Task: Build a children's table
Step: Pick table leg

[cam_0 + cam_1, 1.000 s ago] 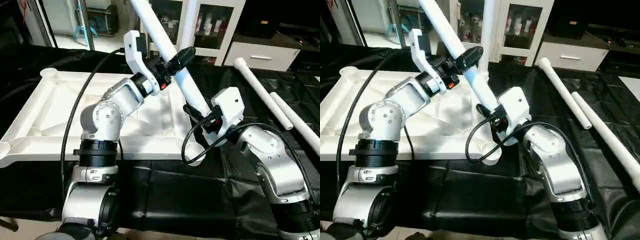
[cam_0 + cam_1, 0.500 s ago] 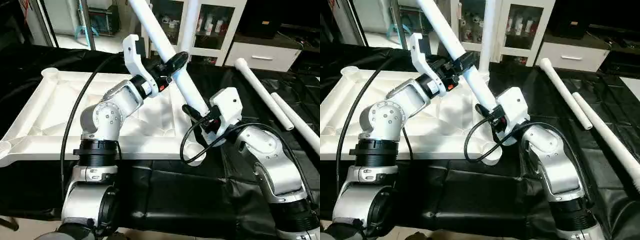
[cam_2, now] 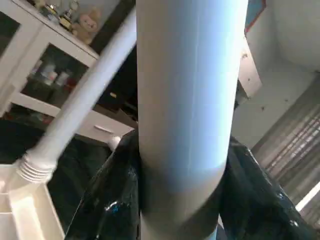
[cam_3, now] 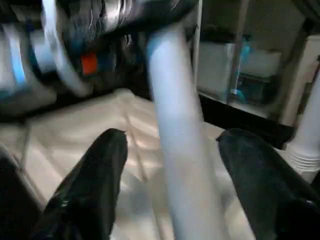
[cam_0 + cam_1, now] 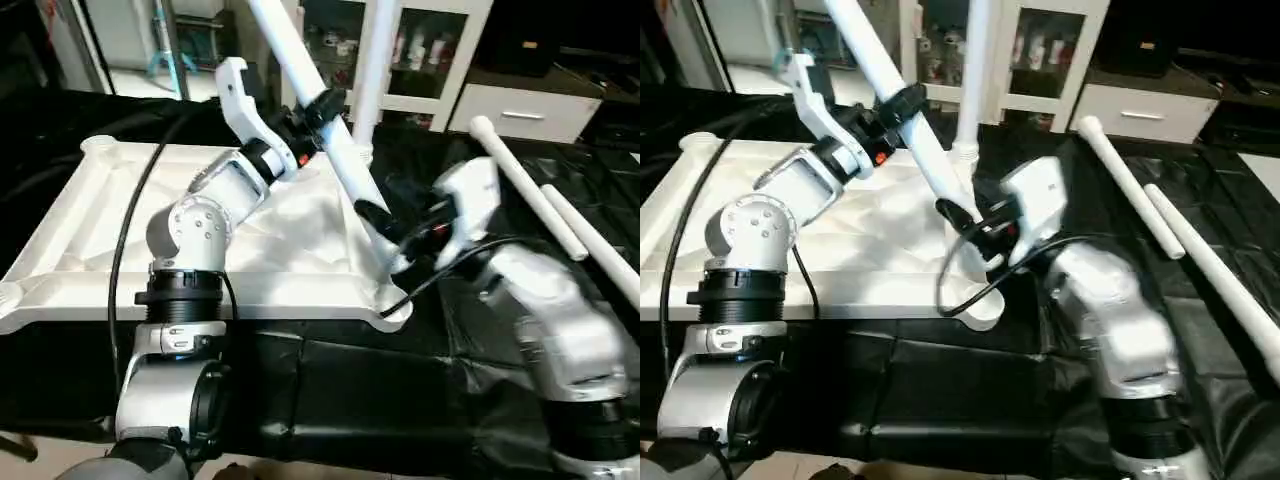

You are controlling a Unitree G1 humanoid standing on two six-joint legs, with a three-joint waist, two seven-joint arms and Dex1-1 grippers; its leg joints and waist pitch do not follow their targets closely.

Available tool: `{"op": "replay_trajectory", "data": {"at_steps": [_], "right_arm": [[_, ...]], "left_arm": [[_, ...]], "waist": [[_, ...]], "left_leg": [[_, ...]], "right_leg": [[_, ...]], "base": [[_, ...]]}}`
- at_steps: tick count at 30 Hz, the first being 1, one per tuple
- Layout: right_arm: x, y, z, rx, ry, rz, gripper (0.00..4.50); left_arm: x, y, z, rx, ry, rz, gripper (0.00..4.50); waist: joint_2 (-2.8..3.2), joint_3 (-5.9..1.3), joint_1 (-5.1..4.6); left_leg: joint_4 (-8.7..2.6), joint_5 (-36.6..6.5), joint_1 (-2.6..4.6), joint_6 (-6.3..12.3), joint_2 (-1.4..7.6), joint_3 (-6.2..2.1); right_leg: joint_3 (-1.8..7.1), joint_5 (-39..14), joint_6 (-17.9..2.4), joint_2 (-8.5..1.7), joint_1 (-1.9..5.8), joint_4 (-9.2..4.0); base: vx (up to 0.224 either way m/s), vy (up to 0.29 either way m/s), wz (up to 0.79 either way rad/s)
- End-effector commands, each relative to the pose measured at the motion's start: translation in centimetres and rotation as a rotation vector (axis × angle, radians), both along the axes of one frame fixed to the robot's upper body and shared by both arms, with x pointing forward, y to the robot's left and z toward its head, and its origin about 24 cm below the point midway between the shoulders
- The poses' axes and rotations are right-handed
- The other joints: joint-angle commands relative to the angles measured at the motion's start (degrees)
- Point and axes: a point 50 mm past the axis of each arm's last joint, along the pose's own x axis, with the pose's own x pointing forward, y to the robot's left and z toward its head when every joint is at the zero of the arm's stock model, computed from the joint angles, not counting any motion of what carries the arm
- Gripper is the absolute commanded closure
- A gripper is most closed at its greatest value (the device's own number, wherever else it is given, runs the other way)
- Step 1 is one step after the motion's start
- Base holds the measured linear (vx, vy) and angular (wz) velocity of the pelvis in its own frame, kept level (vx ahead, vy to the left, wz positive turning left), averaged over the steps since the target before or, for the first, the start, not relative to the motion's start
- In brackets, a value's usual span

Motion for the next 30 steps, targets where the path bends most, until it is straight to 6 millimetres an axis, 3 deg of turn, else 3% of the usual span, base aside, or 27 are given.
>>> {"op": "replay_trajectory", "data": {"at_steps": [1, 4, 5, 6, 8, 12, 18, 22, 23, 24, 27, 28, 29, 30], "right_arm": [[-0.1, -1.5, 1.6, 0.081, -0.005, 0.002, 0.99], [1.0, -4.5, 2.8, 0.149, 0.094, -0.006, 0.70], [1.1, -5.0, 2.4, 0.103, 0.159, 0.014, 0.66], [1.1, -5.3, 1.9, 0.048, 0.202, 0.037, 0.63], [1.1, -5.6, 1.1, 0.003, 0.265, 0.083, 0.44], [0.6, -5.4, 0.7, -0.017, 0.307, 0.149, 0.34], [0.0, -4.0, 1.3, -0.013, 0.325, 0.291, 0.34], [-0.4, -2.9, 0.8, -0.106, 0.311, 0.343, 0.34], [-0.4, -2.9, 0.8, -0.106, 0.311, 0.343, 0.34], [-0.4, -2.5, 0.2, -0.162, 0.294, 0.327, 0.34], [-0.4, -2.1, -0.1, -0.195, 0.281, 0.312, 0.34], [-0.4, -2.1, -0.1, -0.193, 0.277, 0.309, 0.34], [-0.3, -2.1, 0.0, -0.192, 0.275, 0.307, 0.34], [-0.3, -2.1, 0.0, -0.186, 0.273, 0.301, 0.34]], "left_arm": [[-0.2, -0.5, 1.0, 0.021, -0.048, -0.029, 2.77], [-0.8, -0.7, 1.2, 0.074, -0.088, -0.109, 2.77], [-1.1, -1.0, 1.3, 0.105, -0.103, -0.145, 2.77], [-1.3, -1.2, 1.3, 0.129, -0.117, -0.165, 2.77], [-1.6, -1.5, 1.5, 0.141, -0.134, -0.206, 2.77], [-1.8, -1.7, 1.6, 0.163, -0.144, -0.237, 2.78], [-2.5, -1.9, 2.1, 0.195, -0.180, -0.298, 2.78], [-2.7, -2.0, 2.4, 0.239, -0.200, -0.305, 2.78], [-2.7, -2.0, 2.4, 0.239, -0.200, -0.305, 2.78], [-3.0, -2.2, 2.6, 0.248, -0.211, -0.325, 2.78], [-3.4, -2.6, 3.0, 0.248, -0.225, -0.365, 2.78], [-3.4, -2.7, 3.0, 0.245, -0.227, -0.372, 2.78], [-3.5, -2.7, 3.0, 0.243, -0.227, -0.376, 2.78], [-3.5, -2.8, 3.1, 0.239, -0.231, -0.386, 2.78]], "waist": [[-0.31, -4.52, 0.19], [-0.53, -4.28, 0.40], [-0.53, -4.28, 0.40], [-1.01, -4.29, 0.80], [-0.81, -4.30, 0.95], [-1.72, -4.46, 1.21], [-2.08, -4.37, 1.33], [-1.69, -4.31, 1.51], [-1.87, -4.30, 1.43], [-1.38, -4.32, 1.53], [-1.72, -4.30, 1.69], [-1.26, -4.31, 1.79], [-1.58, -4.35, 1.74], [-1.52, -4.28, 1.76]], "left_leg": [[-3.51, -4.9, 0.72, 3.07, 1.13, -0.21], [-3.50, -5.8, 0.80, 1.54, 1.02, -0.02], [-3.50, -5.8, 0.80, 1.54, 1.02, -0.02], [-3.45, -5.0, 0.76, 1.13, 1.04, 0.08], [-3.42, -4.9, 0.68, 0.72, 1.06, 0.10], [-3.31, -4.0, 0.51, 0.73, 1.05, 0.05], [-3.22, -3.3, 0.45, 1.08, 1.17, 0.05], [-3.38, -4.1, 0.54, -0.05, 1.29, -0.10], [-3.44, -4.4, 0.57, -0.53, 1.31, -0.12], [-3.47, -4.6, 0.64, -1.23, 1.36, -0.18], [-3.47, -4.9, 0.70, -1.64, 1.26, -0.05], [-3.48, -5.0, 0.66, -1.68, 1.25, -0.14], [-3.47, -5.1, 0.61, -1.63, 1.19, -0.12], [-3.49, -5.3, 0.56, -1.57, 1.12, -0.09]], "right_leg": [[2.32, -2.4, -12.2, -2.64, 3.61, -2.85], [2.22, -6.9, -11.6, -2.67, 3.41, -3.15], [2.22, -6.9, -11.6, -2.67, 3.41, -3.15], [2.27, -7.8, -10.9, -2.71, 3.51, -3.15], [2.31, -7.6, -10.5, -2.87, 3.42, -3.25], [2.23, -6.8, -10.6, -2.99, 3.62, -3.12], [2.16, -7.2, -10.8, -3.07, 3.43, -3.01], [2.19, -8.5, -9.9, -3.10, 3.33, -3.05], [2.17, -8.4, -9.6, -3.05, 3.33, -3.07], [2.19, -8.0, -9.6, -3.16, 3.19, -3.01], [2.24, -6.8, -10.2, -3.07, 3.28, -2.95], [2.24, -6.6, -10.3, -3.07, 3.31, -2.85], [2.21, -6.3, -10.3, -2.98, 3.39, -2.91], [2.24, -6.6, -10.2, -3.00, 3.40, -2.98]], "base": [[0.000, 0.000, 0.00], [0.000, 0.000, 0.00], [0.000, 0.000, 0.00], [0.000, 0.000, 0.00], [0.000, 0.000, 0.00], [0.000, 0.000, 0.00], [0.000, 0.000, 0.00], [0.000, 0.000, 0.00], [0.000, 0.000, 0.00], [0.000, 0.000, 0.00], [0.000, 0.000, 0.00], [0.000, 0.000, 0.00], [0.000, 0.000, 0.00], [0.000, 0.000, 0.00]]}}
